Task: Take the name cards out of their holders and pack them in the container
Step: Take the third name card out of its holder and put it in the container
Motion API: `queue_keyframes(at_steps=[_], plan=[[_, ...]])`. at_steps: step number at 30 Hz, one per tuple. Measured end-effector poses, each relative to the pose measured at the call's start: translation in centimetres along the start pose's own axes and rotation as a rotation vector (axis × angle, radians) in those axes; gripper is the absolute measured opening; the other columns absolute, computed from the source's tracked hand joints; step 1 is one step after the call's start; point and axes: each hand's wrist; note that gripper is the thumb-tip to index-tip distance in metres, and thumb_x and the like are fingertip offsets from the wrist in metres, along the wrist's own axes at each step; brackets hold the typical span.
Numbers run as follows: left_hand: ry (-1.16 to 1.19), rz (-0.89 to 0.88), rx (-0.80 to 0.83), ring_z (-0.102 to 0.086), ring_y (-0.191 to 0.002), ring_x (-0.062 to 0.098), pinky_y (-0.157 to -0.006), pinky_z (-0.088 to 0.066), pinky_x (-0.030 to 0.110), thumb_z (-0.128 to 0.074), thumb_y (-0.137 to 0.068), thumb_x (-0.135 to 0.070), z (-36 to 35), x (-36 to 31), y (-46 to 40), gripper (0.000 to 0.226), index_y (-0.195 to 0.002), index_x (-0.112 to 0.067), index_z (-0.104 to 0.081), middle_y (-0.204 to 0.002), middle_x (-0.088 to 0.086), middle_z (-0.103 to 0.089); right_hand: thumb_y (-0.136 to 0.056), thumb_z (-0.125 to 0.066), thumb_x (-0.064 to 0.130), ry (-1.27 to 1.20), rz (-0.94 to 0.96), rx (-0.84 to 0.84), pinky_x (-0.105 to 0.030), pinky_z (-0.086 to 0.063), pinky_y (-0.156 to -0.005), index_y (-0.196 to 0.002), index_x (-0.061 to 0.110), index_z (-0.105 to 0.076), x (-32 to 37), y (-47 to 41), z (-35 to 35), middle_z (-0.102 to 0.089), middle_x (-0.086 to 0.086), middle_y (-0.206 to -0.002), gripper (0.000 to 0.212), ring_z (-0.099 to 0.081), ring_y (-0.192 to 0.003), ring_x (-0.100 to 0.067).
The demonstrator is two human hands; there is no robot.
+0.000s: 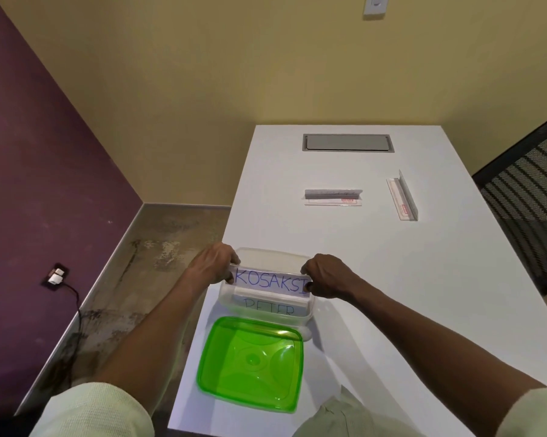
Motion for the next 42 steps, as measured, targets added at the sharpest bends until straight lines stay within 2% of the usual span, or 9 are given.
queue_keyframes(at_steps=[4, 9, 14, 20, 27, 36, 42], plan=[[-0.085, -0.005, 0.016, -0.066, -0.103, 0.024, -0.086, -0.053, 0.032, -0.088, -0.064, -0.027, -0.7, 0.0, -0.3, 0.054, -0.115, -0.020, -0.070, -0.118, 0.006, -0.069, -0.076, -0.067, 0.029, 0.061, 0.048, 0.046, -0.034, -0.049, -0.068, -0.093, 0.007, -0.066, 0.4, -0.8, -0.7, -0.068, -0.017, -0.093, 0.027, -0.065, -0.085, -0.035], [-0.200, -0.036, 0.062, -0.067, -0.104, 0.025, -0.089, -0.053, 0.033, -0.085, -0.068, -0.029, -1.9, -0.1, -1.0, 0.051, -0.116, -0.023, -0.070, -0.117, 0.006, -0.069, -0.073, -0.066, 0.022, 0.105, 0.094, 0.114, -0.032, -0.042, -0.067, -0.086, 0.007, -0.059, 1.0, -1.9, -1.6, -0.064, -0.016, -0.094, 0.020, -0.063, -0.085, -0.035], [-0.266, -0.064, 0.113, -0.067, -0.102, 0.026, -0.087, -0.053, 0.033, -0.084, -0.070, -0.031, -3.1, -0.3, -1.6, 0.048, -0.115, -0.021, -0.071, -0.114, 0.008, -0.070, -0.076, -0.064, 0.016, 0.173, 0.146, 0.123, -0.034, -0.044, -0.071, -0.094, 0.004, -0.060, 1.3, -2.7, -2.7, -0.064, -0.018, -0.097, 0.022, -0.062, -0.087, -0.035], [-0.401, -0.142, 0.132, -0.069, -0.094, 0.027, -0.080, -0.053, 0.033, -0.083, -0.071, -0.034, -3.9, -0.2, -2.1, 0.040, -0.107, -0.018, -0.074, -0.106, 0.009, -0.071, -0.080, -0.061, 0.007, 0.224, 0.188, 0.155, -0.033, -0.038, -0.071, -0.101, 0.003, -0.059, 1.8, -3.6, -3.8, -0.063, -0.018, -0.102, 0.022, -0.062, -0.091, -0.034], [-0.514, -0.197, 0.200, -0.066, -0.101, 0.029, -0.085, -0.050, 0.034, -0.080, -0.076, -0.031, -5.0, -0.1, -2.9, 0.040, -0.112, -0.014, -0.071, -0.110, 0.012, -0.068, -0.082, -0.057, 0.003, 0.197, 0.197, 0.199, -0.035, -0.043, -0.070, -0.100, 0.003, -0.060, 2.1, -4.0, -4.6, -0.063, -0.017, -0.101, 0.018, -0.062, -0.090, -0.034], [-0.623, -0.253, 0.241, -0.063, -0.107, 0.030, -0.092, -0.046, 0.035, -0.076, -0.080, -0.023, -5.9, -0.7, -3.4, 0.037, -0.115, -0.012, -0.068, -0.117, 0.013, -0.066, -0.084, -0.055, 0.003, 0.186, 0.215, 0.200, -0.032, -0.036, -0.065, -0.096, 0.005, -0.061, 1.8, -4.2, -5.8, -0.065, -0.016, -0.099, 0.013, -0.063, -0.089, -0.034], [-0.649, -0.279, 0.225, -0.065, -0.103, 0.027, -0.091, -0.044, 0.033, -0.076, -0.079, -0.020, -6.5, -0.9, -3.4, 0.029, -0.106, -0.014, -0.070, -0.111, 0.012, -0.069, -0.091, -0.040, 0.004, 0.156, 0.232, 0.143, -0.034, -0.037, -0.064, -0.088, 0.004, -0.061, 1.8, -4.2, -6.7, -0.066, -0.017, -0.095, 0.021, -0.063, -0.083, -0.033]])
Point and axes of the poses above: each hand's wrist, its own y-axis away from the middle knuckle, its own z-axis out of the back of the hand, x = y × z
